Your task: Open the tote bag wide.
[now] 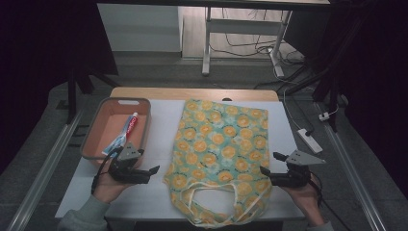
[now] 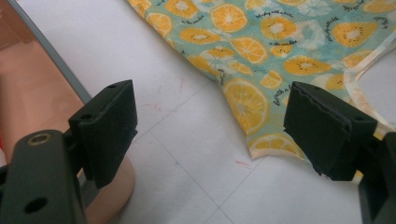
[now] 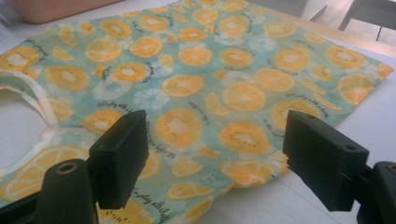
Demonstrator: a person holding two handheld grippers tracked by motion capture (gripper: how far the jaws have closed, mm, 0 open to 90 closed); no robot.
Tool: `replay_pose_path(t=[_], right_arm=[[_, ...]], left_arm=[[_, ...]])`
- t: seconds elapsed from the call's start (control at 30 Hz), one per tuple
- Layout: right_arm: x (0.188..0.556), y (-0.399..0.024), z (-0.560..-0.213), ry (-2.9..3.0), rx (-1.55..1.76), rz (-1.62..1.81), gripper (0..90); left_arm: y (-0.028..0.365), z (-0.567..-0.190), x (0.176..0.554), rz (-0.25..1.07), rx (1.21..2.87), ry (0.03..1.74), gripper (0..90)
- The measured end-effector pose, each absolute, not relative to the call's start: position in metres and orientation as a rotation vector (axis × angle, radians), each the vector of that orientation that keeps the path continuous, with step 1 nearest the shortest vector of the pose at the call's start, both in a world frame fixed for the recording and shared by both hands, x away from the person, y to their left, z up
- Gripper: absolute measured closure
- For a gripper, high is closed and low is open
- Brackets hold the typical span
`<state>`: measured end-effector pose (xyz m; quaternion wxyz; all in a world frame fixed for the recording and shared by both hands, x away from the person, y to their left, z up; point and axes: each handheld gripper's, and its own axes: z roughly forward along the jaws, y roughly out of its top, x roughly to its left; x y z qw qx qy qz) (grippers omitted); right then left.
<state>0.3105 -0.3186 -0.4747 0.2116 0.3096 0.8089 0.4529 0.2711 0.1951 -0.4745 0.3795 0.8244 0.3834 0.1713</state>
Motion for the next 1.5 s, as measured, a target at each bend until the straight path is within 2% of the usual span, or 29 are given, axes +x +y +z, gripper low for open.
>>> replay_pose_path(t=[0.47, 1.07, 1.43, 1.5], right_arm=[[0.31, -0.314, -0.476, 2.257, 0.846, 1.255, 22.5], [0.308, -0.31, -0.48, 2.283, 0.825, 1.248, 22.6], [0.307, -0.31, -0.483, 2.291, 0.832, 1.235, 22.6], [0.307, -0.309, -0.483, 2.293, 0.827, 1.226, 22.6]], left_arm=[[0.178, -0.463, 0.268, 0.424, 2.145, 0.888, 18.2], [0.099, -0.472, 0.272, 0.23, 2.324, 0.643, 20.6], [0.094, -0.49, 0.244, 0.134, 2.402, 0.579, 22.5], [0.093, -0.494, 0.242, 0.133, 2.427, 0.572, 26.3]])
